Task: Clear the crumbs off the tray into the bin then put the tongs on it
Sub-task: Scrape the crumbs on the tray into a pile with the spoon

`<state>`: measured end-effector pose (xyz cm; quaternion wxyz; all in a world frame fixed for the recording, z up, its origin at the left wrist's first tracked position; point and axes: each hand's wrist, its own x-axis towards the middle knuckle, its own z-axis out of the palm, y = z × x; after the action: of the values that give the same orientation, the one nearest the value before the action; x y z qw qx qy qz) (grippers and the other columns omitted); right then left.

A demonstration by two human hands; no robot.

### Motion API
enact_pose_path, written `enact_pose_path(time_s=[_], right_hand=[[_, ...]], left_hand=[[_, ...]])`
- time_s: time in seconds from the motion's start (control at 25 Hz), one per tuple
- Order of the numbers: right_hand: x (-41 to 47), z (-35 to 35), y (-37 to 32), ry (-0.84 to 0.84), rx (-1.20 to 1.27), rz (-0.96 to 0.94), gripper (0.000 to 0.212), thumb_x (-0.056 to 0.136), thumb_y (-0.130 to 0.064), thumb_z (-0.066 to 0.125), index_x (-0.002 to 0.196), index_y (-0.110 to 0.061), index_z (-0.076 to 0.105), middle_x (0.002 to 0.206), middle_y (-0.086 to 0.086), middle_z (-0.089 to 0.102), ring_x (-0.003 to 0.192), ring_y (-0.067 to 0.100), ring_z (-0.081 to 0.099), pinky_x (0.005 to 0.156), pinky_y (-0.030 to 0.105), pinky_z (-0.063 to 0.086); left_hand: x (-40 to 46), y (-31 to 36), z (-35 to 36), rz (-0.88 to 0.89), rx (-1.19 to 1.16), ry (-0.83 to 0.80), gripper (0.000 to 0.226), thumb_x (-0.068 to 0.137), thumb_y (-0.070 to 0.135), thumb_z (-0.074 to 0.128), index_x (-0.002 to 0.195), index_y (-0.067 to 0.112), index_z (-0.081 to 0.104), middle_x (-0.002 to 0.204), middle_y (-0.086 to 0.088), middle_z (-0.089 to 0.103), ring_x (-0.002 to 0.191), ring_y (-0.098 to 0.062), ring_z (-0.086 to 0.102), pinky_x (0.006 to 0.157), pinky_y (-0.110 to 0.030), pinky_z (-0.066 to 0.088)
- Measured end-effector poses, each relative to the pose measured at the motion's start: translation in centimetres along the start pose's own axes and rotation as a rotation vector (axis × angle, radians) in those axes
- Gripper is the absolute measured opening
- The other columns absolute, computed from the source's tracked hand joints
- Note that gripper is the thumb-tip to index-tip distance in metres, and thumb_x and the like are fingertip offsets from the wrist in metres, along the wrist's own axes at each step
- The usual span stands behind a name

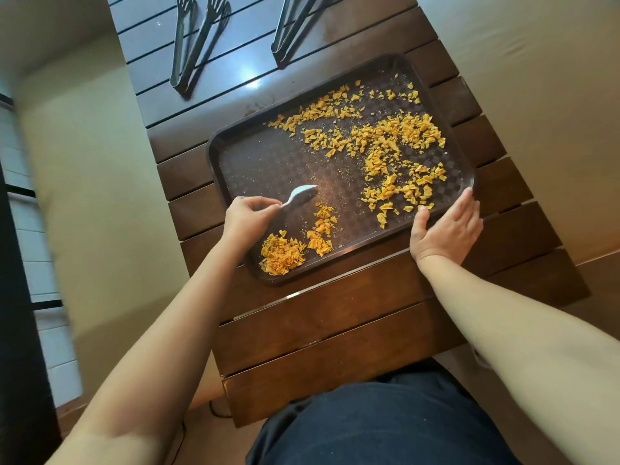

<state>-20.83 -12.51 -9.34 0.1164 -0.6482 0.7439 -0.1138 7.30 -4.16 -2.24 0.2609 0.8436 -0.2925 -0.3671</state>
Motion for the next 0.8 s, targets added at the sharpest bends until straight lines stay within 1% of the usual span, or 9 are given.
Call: enact_pose_path(time_s=[0.12,0.2,0.24,0.32,0.4,0.48,0.56,0.68,0.8], right_hand=[[0.0,0.0,-0.1,0.000,-0.003,0.001,0.080,0.085,-0.051,0.030,0.147,-0.001,0.013,0.148,0.021,0.028,0.139,0.032,0.021,0.113,0.045,0.014],[0.0,0.1,0.0,0.003,-0.005,0.000,0.080,0.086,-0.051,0.030,0.147,-0.002,0.013,0.148,0.021,0.028,0.139,0.032,0.022,0.113,0.045,0.014],[0.0,0.1,0.0,0.000,-0.004,0.000,0.080,0.086,-0.051,0.030,0.147,-0.002,0.013,0.149,0.021,0.028,0.139,0.032,0.021,0.113,0.045,0.014],[0.0,0.1,0.0,-0.005,-0.001,0.001,0.080,0.086,-0.051,0.030,0.147,-0.002,0.012,0.149,0.021,0.027,0.139,0.032,0.021,0.113,0.044,0.014],[-0.1,0.2,0.0,-0.003,0.003,0.002,0.080,0.086,-0.051,0.030,0.147,-0.002,0.012,0.149,0.021,0.027,0.139,0.032,0.020,0.113,0.044,0.013],[0.0,0.2,0.0,-0.001,0.002,0.002,0.081,0.086,-0.051,0.030,0.147,-0.002,0.012,0.149,0.020,0.027,0.139,0.032,0.020,0.113,0.044,0.013],[0.0,0.1,0.0,-0.001,0.004,0.002,0.080,0.086,-0.051,0.030,0.147,-0.002,0.012,0.149,0.020,0.027,0.139,0.032,0.021,0.113,0.044,0.013],[-0.1,0.1,0.0,-0.002,0.007,0.003,0.080,0.086,-0.050,0.032,0.147,-0.003,0.012,0.149,0.020,0.026,0.139,0.032,0.021,0.113,0.045,0.014],[-0.1,0.0,0.0,0.001,0.008,0.003,0.079,0.086,-0.051,0.032,0.147,-0.003,0.012,0.150,0.020,0.026,0.139,0.032,0.021,0.114,0.045,0.015]], left_hand=[[0.3,1.3,1.1,0.047,0.074,-0.075,0.019,0.087,0.024,0.063,0.100,0.015,0.073,0.099,-0.001,0.067,0.079,-0.007,0.059,0.060,-0.014,0.045],[0.0,1.4,1.5,0.075,0.179,-0.172,0.017,0.086,0.024,0.064,0.098,0.016,0.074,0.096,0.005,0.057,0.078,-0.005,0.051,0.059,-0.012,0.038],[-0.2,1.1,1.3,0.081,0.226,-0.214,0.016,0.085,0.025,0.066,0.097,0.018,0.074,0.095,0.007,0.051,0.081,-0.005,0.049,0.061,-0.012,0.037],[-0.6,0.4,0.6,0.095,0.304,-0.278,0.012,0.083,0.027,0.069,0.092,0.023,0.074,0.099,0.005,0.046,0.092,-0.008,0.047,0.072,-0.019,0.040],[-0.9,-0.1,-0.4,0.111,0.375,-0.323,0.008,0.081,0.027,0.070,0.088,0.025,0.074,0.101,0.004,0.044,0.094,-0.009,0.045,0.079,-0.025,0.041],[-0.9,-0.3,-0.9,0.151,0.364,-0.302,0.007,0.080,0.026,0.071,0.086,0.026,0.074,0.095,0.006,0.041,0.088,-0.008,0.043,0.079,-0.025,0.041],[-1.0,0.2,-0.4,0.211,0.298,-0.223,0.008,0.080,0.026,0.071,0.087,0.025,0.074,0.089,0.008,0.039,0.086,-0.007,0.041,0.075,-0.021,0.039],[-1.4,1.2,1.3,0.311,0.349,-0.163,0.014,0.082,0.027,0.070,0.094,0.022,0.075,0.097,0.006,0.040,0.091,-0.008,0.041,0.077,-0.022,0.042],[-1.6,1.2,1.6,0.368,0.438,-0.210,0.014,0.080,0.031,0.071,0.092,0.025,0.075,0.104,0.006,0.040,0.096,-0.008,0.043,0.082,-0.027,0.046]])
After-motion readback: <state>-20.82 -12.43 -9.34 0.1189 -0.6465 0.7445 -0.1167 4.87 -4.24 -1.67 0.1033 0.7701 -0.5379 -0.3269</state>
